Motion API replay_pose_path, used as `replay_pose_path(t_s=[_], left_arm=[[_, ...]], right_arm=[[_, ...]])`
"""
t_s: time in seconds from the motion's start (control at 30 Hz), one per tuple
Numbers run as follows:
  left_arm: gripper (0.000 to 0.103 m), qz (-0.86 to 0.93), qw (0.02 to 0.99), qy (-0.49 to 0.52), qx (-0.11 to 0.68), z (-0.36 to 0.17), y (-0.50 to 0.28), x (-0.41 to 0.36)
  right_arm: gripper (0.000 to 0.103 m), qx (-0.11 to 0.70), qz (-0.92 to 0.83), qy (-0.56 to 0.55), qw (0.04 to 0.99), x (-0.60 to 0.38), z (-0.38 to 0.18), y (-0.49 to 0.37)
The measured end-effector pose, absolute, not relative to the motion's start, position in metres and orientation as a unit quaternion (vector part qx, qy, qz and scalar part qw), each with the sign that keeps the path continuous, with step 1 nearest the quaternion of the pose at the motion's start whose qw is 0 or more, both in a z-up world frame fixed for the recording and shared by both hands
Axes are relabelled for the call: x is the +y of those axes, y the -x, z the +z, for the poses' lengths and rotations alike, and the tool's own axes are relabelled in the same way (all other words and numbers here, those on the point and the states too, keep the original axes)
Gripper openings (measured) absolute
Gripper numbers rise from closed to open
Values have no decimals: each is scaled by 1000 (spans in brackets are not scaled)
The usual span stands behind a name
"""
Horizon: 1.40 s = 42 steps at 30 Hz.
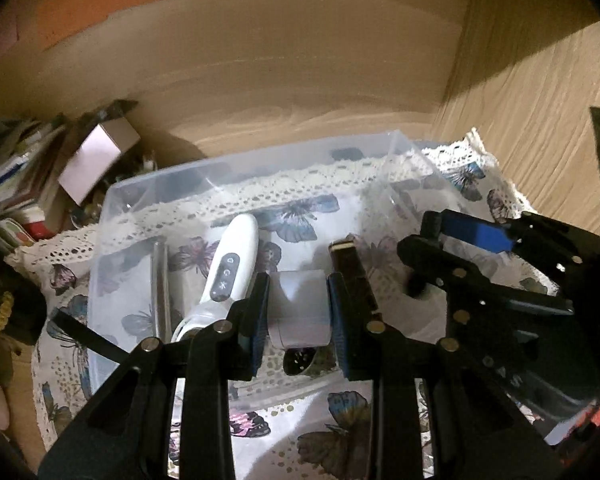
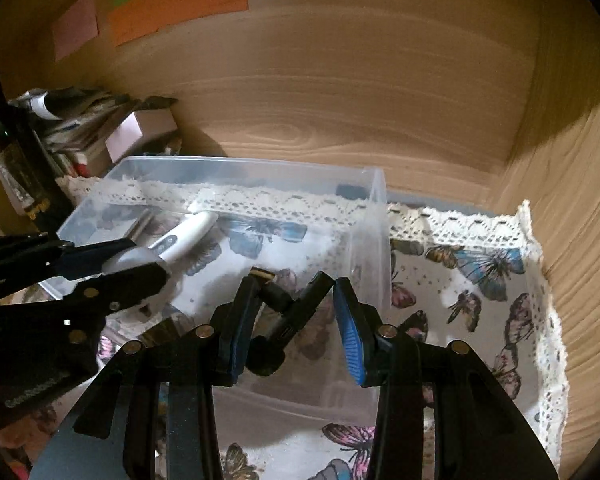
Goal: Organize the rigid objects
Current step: 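Release the cube plug into the box with the left tool while the right tool drops the clip in, then lower the right tool onto the silver key and close its fingers on it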
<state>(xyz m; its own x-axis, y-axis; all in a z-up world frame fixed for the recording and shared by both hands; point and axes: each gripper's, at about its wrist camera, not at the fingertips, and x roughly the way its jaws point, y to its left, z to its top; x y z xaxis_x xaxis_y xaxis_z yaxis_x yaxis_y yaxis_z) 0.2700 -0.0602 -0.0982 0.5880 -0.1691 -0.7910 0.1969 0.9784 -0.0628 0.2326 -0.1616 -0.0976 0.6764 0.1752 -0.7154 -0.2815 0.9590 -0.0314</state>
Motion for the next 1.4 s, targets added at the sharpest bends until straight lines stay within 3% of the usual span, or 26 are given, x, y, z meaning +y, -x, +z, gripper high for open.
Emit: replay_pose_path(t_s=[0.37, 0.67, 0.8, 0.9, 1.1, 1.4], left_arm=[[32, -103, 896, -19, 431, -88, -263, -59], [61, -94, 913, 14, 397, -53, -232, -40], [72, -80, 927, -4, 367, -38, -208, -36], [80, -79, 931, -9, 355, -33, -194, -32], [84, -87, 926, -7, 368, -45, -175, -20], [84, -97, 892, -4, 441, -97, -168, -14]], right_arm=[[36, 372, 127, 89, 915, -158, -87, -225], [57, 316, 114, 107, 936, -161, -55, -192], [73, 288, 108, 108, 945, -163, -44, -169], [77, 278, 116, 94, 949, -165, -43, -151], [78, 279, 107, 90, 950, -164, -59, -128], [78, 367, 111, 42, 923, -177, -116, -116]])
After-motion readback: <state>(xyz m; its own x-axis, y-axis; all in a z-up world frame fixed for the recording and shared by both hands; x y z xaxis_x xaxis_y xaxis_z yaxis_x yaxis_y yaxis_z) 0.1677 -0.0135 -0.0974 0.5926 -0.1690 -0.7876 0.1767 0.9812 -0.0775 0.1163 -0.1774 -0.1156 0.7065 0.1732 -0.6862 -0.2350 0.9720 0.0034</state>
